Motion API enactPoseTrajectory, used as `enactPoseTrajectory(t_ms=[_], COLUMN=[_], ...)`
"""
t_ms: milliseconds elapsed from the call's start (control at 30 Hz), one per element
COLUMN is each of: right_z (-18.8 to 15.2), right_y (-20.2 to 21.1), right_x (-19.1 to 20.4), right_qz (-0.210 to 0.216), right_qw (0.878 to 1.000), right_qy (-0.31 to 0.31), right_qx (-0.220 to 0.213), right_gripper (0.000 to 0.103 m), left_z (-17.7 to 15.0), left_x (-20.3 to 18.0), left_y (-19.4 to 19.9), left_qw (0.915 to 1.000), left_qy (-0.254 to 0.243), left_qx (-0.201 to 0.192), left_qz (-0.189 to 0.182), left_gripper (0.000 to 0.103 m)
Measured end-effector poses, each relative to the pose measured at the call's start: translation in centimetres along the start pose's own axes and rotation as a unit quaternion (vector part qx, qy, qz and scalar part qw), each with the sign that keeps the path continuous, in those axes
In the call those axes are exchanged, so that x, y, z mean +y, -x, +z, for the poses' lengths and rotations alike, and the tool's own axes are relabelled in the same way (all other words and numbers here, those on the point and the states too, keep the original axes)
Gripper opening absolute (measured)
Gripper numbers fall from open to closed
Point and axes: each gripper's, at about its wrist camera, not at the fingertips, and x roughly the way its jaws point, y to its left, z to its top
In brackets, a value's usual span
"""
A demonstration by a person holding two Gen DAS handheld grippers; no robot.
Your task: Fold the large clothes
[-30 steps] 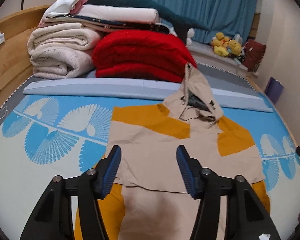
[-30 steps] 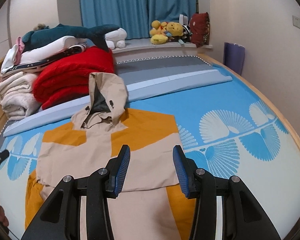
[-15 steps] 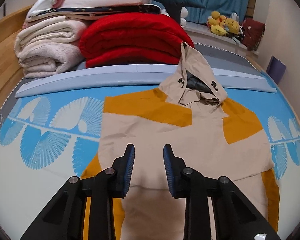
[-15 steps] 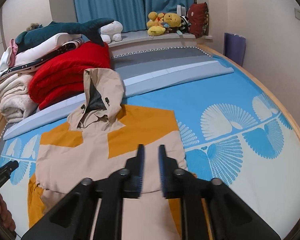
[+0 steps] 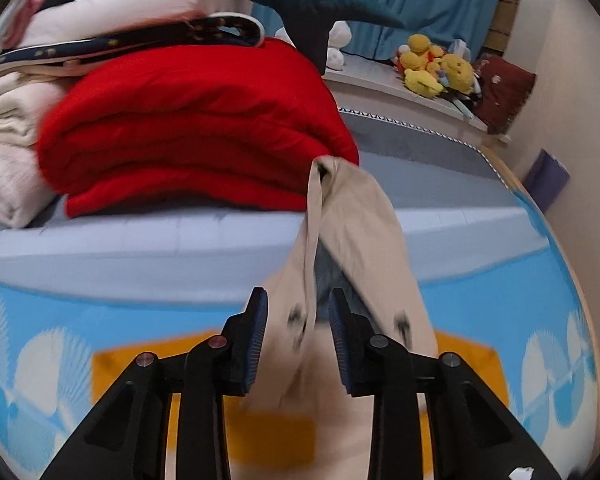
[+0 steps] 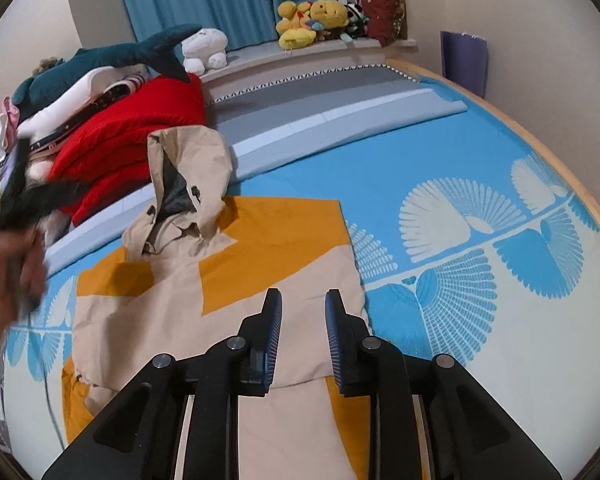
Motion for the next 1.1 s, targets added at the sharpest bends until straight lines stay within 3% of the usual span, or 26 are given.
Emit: enactPoseTrajectory(t_ms=[33,100,233,367,400,467,500,533,567,700,867,967,1033,1100], right_z=[0.0,0.0,0.1,0.0,0.0,-0.1,0.0,0.0,0.0,0.4,1.6,1.8,1.8,1.8], right_y=[-0.3,-0.9,-2.0,-2.6,-2.6,-2.7,-2.7,-2.7,-2.7,-2.7,-0.8,0.1,1.1,2.1], right_x=[-0.1,-0.3,-0.8,-1.0,-1.1,-1.4,-1.5,-1.6,-1.6,-1.4,-1.1,-0.6,-0.1,0.7], right_qz=[-0.004,-0.011,-0.004,0.001,0.001,0.000,-0.001,-0.001,-0.001,0.006,0.027,0.047,0.068,0.087], right_qw=[1.000,1.000,1.000,1.000,1.000,0.999,0.999,0.999,0.999,0.999,0.999,0.998,0.997,0.995], right_qy=[0.002,0.001,-0.014,-0.013,-0.013,-0.015,-0.018,-0.021,-0.024,-0.023,-0.030,-0.038,-0.044,-0.043], right_qx=[0.000,0.003,0.018,0.025,0.025,0.028,0.029,0.031,0.032,0.035,0.010,0.005,-0.005,-0.016], right_gripper=[0.022,0.007,0.007,0.007,0.007,0.007,0.007,0.007,0.007,0.007,0.007,0.008,0.008,0.010], left_z=[1.5,3.4,6.5,7.5,7.6,7.7,7.7,7.6,7.5,6.5,0.3,-6.5,-13.0,-18.6], left_x=[-0.4,-0.9,-2.0,-2.0,-2.1,-1.9,-1.9,-2.0,-2.2,-3.6,-6.4,-6.6,-5.8,-4.3], left_y=[-1.7,-4.3,-8.9,-11.9,-12.6,-13.3,-13.8,-14.1,-13.9,-8.8,2.8,10.8,16.0,18.8], left_qw=[1.0000,0.9999,0.9996,0.9981,0.9978,0.9975,0.9976,0.9973,0.9974,0.9993,0.9900,0.9793,0.9723,0.9716], left_qy=[0.004,0.011,0.023,0.048,0.048,0.047,0.046,0.039,0.030,-0.013,-0.129,-0.187,-0.221,-0.226], left_qx=[-0.002,0.007,0.018,0.035,0.040,0.037,0.043,0.057,0.060,0.034,0.009,-0.004,-0.006,0.012], left_qz=[0.003,0.000,0.003,0.015,0.025,0.037,0.031,0.026,0.027,-0.004,-0.055,-0.077,-0.076,-0.070], left_gripper=[0.038,0.049,0.051,0.051,0.048,0.032,0.012,0.004,0.004,0.001,0.001,0.001,0.001,0.002])
